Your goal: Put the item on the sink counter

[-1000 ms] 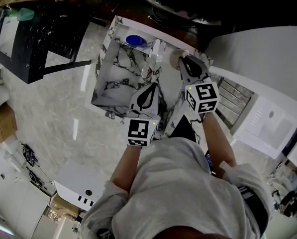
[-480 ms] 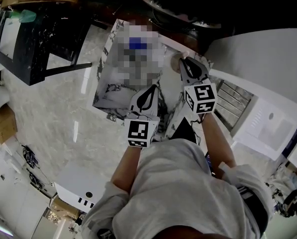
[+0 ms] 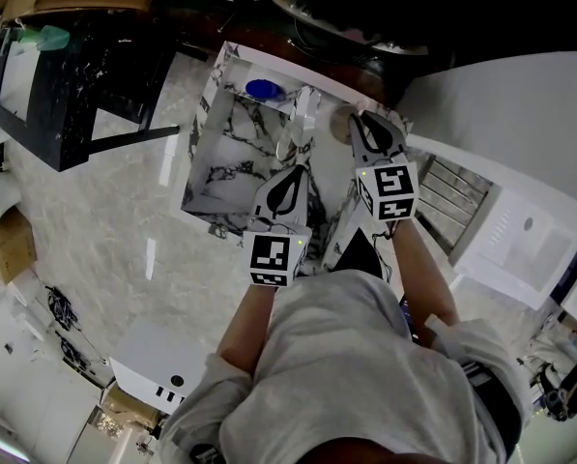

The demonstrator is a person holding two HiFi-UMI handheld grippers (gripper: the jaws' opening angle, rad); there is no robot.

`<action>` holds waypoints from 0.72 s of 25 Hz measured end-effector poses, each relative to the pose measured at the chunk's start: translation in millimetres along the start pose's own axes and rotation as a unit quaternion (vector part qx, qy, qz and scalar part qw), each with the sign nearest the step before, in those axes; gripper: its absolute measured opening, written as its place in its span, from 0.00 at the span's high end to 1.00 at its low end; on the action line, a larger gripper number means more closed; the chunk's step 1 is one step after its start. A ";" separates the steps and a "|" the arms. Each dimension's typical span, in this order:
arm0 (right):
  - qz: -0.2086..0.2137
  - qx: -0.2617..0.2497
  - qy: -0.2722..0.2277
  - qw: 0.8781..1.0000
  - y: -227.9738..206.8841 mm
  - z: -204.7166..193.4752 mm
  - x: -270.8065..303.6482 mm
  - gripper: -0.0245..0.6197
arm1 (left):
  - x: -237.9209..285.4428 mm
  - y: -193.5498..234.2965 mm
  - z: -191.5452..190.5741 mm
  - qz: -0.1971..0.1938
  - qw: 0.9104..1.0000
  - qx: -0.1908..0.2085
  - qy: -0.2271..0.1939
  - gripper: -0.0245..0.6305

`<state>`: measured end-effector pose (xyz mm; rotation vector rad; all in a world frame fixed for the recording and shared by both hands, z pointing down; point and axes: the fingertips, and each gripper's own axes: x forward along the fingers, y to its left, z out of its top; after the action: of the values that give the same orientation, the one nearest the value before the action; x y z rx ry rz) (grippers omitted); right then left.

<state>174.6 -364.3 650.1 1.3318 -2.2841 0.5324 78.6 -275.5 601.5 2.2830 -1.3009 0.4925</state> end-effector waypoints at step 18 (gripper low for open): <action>-0.032 0.005 0.015 0.999 -10.6 -9.1 -5.7 0.90 | -5.1 -1.9 1.7 -0.006 1.000 0.008 -0.001 0.95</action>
<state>188.0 -360.3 655.6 1.3875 -2.2092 0.5394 77.9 -271.9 597.0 2.3033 -1.2871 0.4977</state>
